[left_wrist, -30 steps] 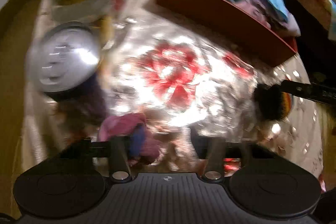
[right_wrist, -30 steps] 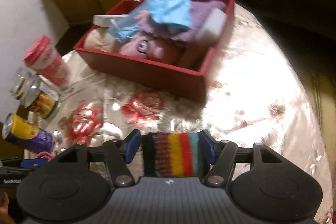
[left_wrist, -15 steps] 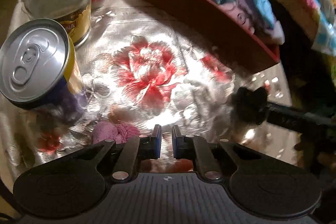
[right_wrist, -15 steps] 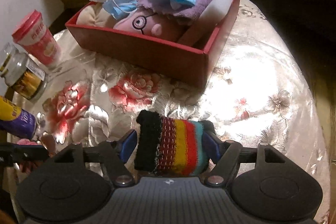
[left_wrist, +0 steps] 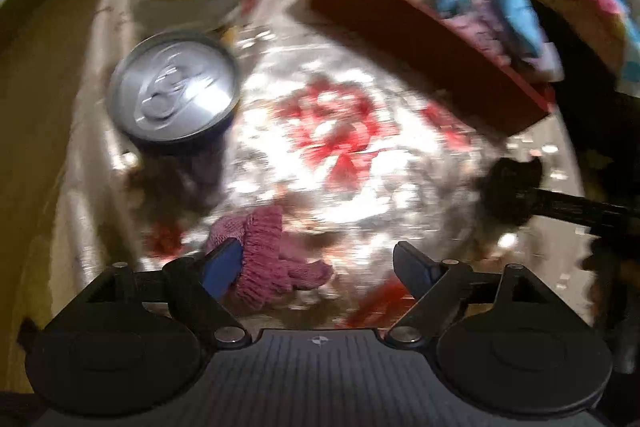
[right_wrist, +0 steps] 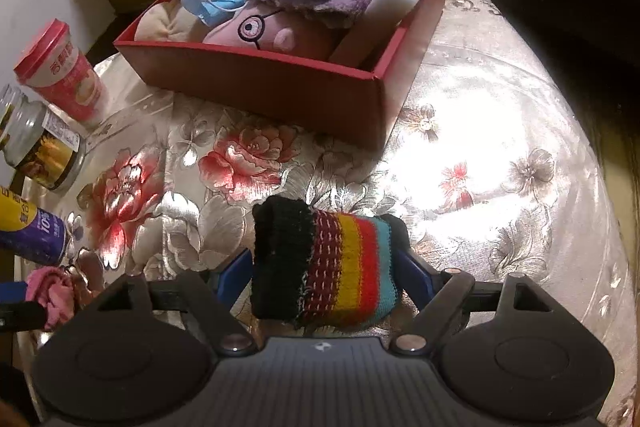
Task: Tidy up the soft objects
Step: 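Grasp the pink knit sock with the left tool while the right grasps the striped sock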
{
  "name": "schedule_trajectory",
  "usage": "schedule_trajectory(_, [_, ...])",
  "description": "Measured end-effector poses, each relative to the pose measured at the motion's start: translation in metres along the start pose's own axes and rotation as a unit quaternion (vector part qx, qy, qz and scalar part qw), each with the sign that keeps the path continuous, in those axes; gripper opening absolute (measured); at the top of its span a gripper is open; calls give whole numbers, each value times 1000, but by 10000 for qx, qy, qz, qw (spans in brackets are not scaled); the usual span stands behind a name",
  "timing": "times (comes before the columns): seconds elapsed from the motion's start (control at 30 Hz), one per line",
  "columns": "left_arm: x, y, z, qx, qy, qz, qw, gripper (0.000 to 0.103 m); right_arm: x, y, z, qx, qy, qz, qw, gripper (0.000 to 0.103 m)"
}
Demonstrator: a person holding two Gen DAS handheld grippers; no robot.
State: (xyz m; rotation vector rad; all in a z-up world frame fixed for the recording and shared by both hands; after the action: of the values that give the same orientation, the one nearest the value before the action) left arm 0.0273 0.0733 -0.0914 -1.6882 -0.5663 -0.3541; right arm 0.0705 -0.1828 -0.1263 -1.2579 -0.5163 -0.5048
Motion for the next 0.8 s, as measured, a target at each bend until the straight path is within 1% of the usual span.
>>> schedule_trajectory(0.03, [0, 6, 3, 206, -1, 29, 9998, 81, 0, 0, 0, 5, 1, 0, 10000, 52])
schedule_trajectory(0.07, [0, 10, 6, 316, -14, 71, 9995, 81, 0, 1, 0, 12, -1, 0, 10000, 52])
schedule_trajectory(0.13, [-2, 23, 11, 410, -56, 255, 9988, 80, 0, 1, 1, 13, -27, 3, 10000, 52])
schedule_trajectory(0.2, [-7, 32, 16, 445, -181, 417, 9980, 74, 0, 2, 3, 11, -82, -4, 10000, 52])
schedule_trajectory(0.23, [-7, 33, 16, 460, -138, 398, 9981, 74, -1, 2, 3, 1, -121, 1, 9999, 52])
schedule_trajectory(0.3, [-7, 31, 14, 530, 12, 356, 9980, 57, -1, 2, 5, -50, -265, -3, 9996, 45])
schedule_trajectory(0.33, [-8, 29, 15, 607, 53, 329, 9976, 51, -1, 2, 4, -107, -300, -5, 9995, 38])
schedule_trajectory(0.37, [-9, 27, 15, 578, 46, 322, 9978, 44, -1, 2, 3, -148, -328, -9, 9994, 29])
schedule_trajectory(0.4, [-10, 25, 16, 460, -34, 355, 9983, 43, -1, 1, 2, -185, -360, -21, 9992, 25])
schedule_trajectory(0.43, [-10, 25, 14, 244, -152, 399, 9988, 41, 0, 0, 0, -179, -342, -22, 9993, 20])
schedule_trajectory(0.47, [-11, 26, 11, 108, -195, 418, 9989, 40, 0, -1, -2, -167, -304, -22, 9994, 16])
schedule_trajectory(0.5, [-12, 26, 6, 36, -141, 420, 9990, 40, 1, -1, -3, -172, -272, -25, 9995, 14])
schedule_trajectory(0.57, [-12, 26, -4, 20, 108, 388, 9992, 39, 3, -3, -7, -166, -189, -43, 9997, 2])
schedule_trajectory(0.6, [-12, 25, -9, -43, 169, 386, 9991, 39, 4, -4, -9, -153, -134, -59, 9998, 0])
schedule_trajectory(0.7, [-11, 27, -22, -361, 153, 447, 9982, 40, 5, -9, -14, -89, 34, -68, 9999, 0])
schedule_trajectory(0.8, [-14, 27, -29, -456, 234, 436, 9977, 40, 3, -12, -13, -73, 58, -88, 9999, 0])
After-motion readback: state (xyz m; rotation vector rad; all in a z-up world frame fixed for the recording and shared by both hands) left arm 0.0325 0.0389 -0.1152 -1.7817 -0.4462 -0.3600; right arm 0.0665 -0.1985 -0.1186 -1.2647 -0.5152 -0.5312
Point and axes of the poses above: each gripper's, at about its wrist camera, not at the fingertips, and y roughly the way its jaws point, z to its left, x to its top, the point moved 4 cm from there along y, roughly the way its jaws point, and after that the axes turned 15 degrees about -z, right-handed, at the moved point
